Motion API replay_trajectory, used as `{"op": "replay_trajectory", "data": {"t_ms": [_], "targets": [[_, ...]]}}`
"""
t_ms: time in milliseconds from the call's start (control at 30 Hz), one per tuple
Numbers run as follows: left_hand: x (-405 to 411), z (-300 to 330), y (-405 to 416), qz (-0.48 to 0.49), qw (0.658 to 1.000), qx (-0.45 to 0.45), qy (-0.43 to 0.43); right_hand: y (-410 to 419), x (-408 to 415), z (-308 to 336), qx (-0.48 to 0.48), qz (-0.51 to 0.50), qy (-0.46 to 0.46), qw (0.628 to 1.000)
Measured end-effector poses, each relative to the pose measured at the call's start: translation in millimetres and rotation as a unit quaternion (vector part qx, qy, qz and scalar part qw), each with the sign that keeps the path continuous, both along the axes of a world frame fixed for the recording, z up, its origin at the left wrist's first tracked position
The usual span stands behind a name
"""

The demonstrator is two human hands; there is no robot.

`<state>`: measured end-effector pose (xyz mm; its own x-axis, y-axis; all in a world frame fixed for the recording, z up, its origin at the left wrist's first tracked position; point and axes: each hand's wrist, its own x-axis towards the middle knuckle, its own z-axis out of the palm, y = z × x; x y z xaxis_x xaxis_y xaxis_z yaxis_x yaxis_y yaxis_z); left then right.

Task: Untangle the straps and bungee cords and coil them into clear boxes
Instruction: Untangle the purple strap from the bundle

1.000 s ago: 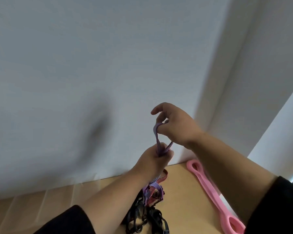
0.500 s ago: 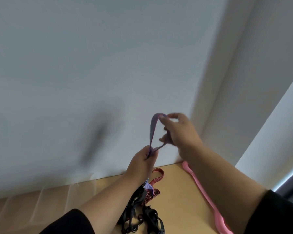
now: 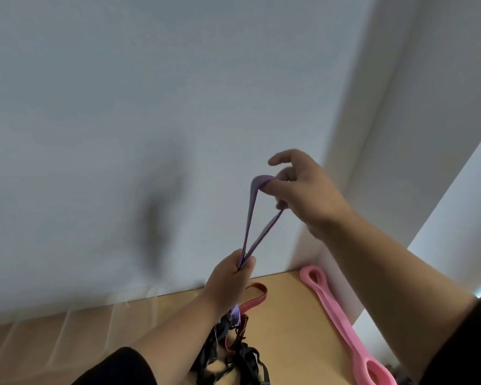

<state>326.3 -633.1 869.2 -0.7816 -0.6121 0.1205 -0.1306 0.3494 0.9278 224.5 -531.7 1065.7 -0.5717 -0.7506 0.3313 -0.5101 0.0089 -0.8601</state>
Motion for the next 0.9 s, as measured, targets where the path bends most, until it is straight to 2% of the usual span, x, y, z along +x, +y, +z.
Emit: {"op": "replay_trajectory", "data": {"t_ms": [67,100,167,233,300,400,433,467,500,533,600,633,667,700,733,767,800,867,900], "targets": [[-2.2,0.3,-2.6,0.003,1.0,-0.019,-0.008,-1.0,3.8,-20.3,-0.029,0.009,-0.167,0.986],[-2.9,-1.9,-4.3,0.005,1.0,-0.026,-0.016,-2.0,5.1,-31.2,-0.01,-0.002,-0.196,0.981],[-3.0,-8.9,-7.5,0.003,0.999,-0.04,-0.033,-4.9,3.5,-42.5,0.017,-0.043,-0.175,0.984],[-1.2,-17.5,-9.9,-0.002,0.997,-0.057,-0.055,-3.8,-3.2,-32.7,0.022,-0.072,-0.084,0.994],[1.5,-25.9,-11.3,0.002,0.996,-0.062,-0.071,1.6,-13.6,-9.7,0.063,-0.108,0.109,0.986],[0.3,-30.3,-13.9,0.01,0.995,-0.05,-0.082,13.5,-25.8,20.3,0.178,-0.122,0.379,0.9],[-2.0,-29.4,-15.1,0.016,0.995,-0.051,-0.083,16.1,-31.1,25.3,0.199,-0.116,0.43,0.873],[-4.7,-28.2,-16.4,0.024,0.995,-0.046,-0.083,17.2,-36.6,28.1,0.202,-0.108,0.45,0.863],[-7.3,-26.9,-17.7,0.034,0.996,-0.031,-0.079,17.1,-41.7,28.3,0.188,-0.098,0.436,0.875],[-9.9,-26.1,-18.9,0.042,0.996,-0.013,-0.074,16.3,-46.9,25.5,0.149,-0.09,0.38,0.908],[-13.4,-25.5,-20.2,0.048,0.996,0.006,-0.072,14.4,-54.0,15.8,0.052,-0.063,0.152,0.985],[-14.8,-25.4,-20.3,0.047,0.996,0.007,-0.072,14.9,-55.8,8.7,0.026,-0.038,0.01,0.999],[-15.8,-25.3,-20.1,0.046,0.996,0.011,-0.07,15.3,-57.9,-0.1,0.02,-0.012,-0.107,0.994],[-16.3,-24.5,-19.4,0.046,0.997,0.02,-0.065,15.1,-59.4,-8.9,0.016,0.01,-0.182,0.983],[-16.4,-23.4,-18.6,0.044,0.997,0.035,-0.056,14.6,-60.7,-16.0,0.012,0.017,-0.215,0.976],[-16.3,-21.0,-16.9,0.039,0.997,0.054,-0.048,13.6,-62.5,-20.6,0.008,0.013,-0.217,0.976],[-16.4,-17.8,-15.2,0.029,0.996,0.074,-0.043,12.2,-65.3,-23.0,0.008,-0.003,-0.179,0.984],[-18.4,-8.2,-11.3,0.008,0.992,0.124,-0.026,9.8,-71.0,-24.2,0.031,-0.052,-0.013,0.998],[-20.2,-2.2,-9.6,0.003,0.989,0.149,-0.009,8.8,-73.3,-24.8,0.05,-0.071,0.077,0.993]]}}
